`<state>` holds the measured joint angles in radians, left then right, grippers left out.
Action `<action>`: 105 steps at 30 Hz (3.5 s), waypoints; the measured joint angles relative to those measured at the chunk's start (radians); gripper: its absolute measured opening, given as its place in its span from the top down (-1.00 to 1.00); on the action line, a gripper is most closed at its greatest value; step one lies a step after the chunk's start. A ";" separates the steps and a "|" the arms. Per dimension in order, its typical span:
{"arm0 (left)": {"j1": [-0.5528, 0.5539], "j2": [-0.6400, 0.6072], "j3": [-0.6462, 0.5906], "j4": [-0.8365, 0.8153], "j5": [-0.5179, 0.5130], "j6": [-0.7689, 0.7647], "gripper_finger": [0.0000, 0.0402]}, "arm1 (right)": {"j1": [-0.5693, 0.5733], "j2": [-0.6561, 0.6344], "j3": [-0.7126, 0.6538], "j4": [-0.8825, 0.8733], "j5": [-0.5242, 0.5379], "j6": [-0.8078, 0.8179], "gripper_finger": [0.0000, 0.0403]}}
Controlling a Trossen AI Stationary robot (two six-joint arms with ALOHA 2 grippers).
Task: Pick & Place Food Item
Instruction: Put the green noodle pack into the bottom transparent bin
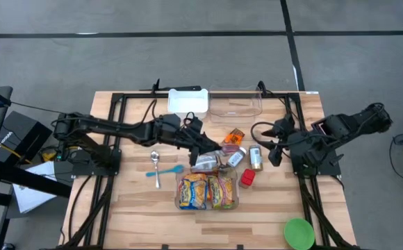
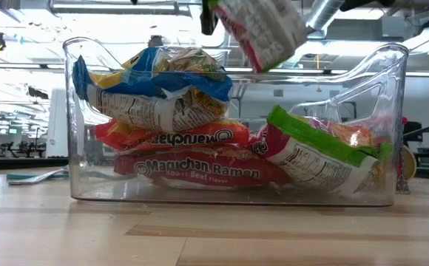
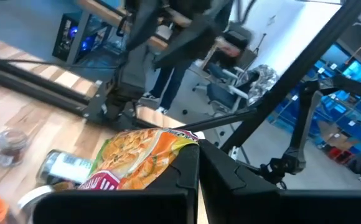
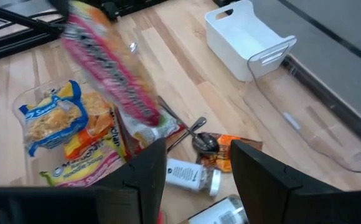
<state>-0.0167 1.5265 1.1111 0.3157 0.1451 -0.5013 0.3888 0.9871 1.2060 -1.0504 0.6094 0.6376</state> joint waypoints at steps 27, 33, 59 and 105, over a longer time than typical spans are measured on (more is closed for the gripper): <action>-0.222 0.003 0.006 -0.007 -0.198 0.026 1.00 | -0.022 0.000 0.000 0.150 -0.007 -0.069 0.15; -0.252 0.064 0.008 0.012 -0.228 0.023 1.00 | 0.022 0.000 0.000 0.163 -0.009 -0.111 0.15; -0.319 0.158 0.006 -0.037 -0.331 0.131 1.00 | 0.102 -0.007 0.000 0.150 -0.007 -0.124 0.15; -0.342 0.332 0.006 0.077 -0.191 0.234 0.55 | 0.072 -0.006 0.000 0.165 -0.003 -0.115 0.15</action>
<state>-0.3592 1.8580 1.1168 0.3929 -0.0455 -0.2669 0.4610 0.9810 1.2060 -0.8852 0.6067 0.5228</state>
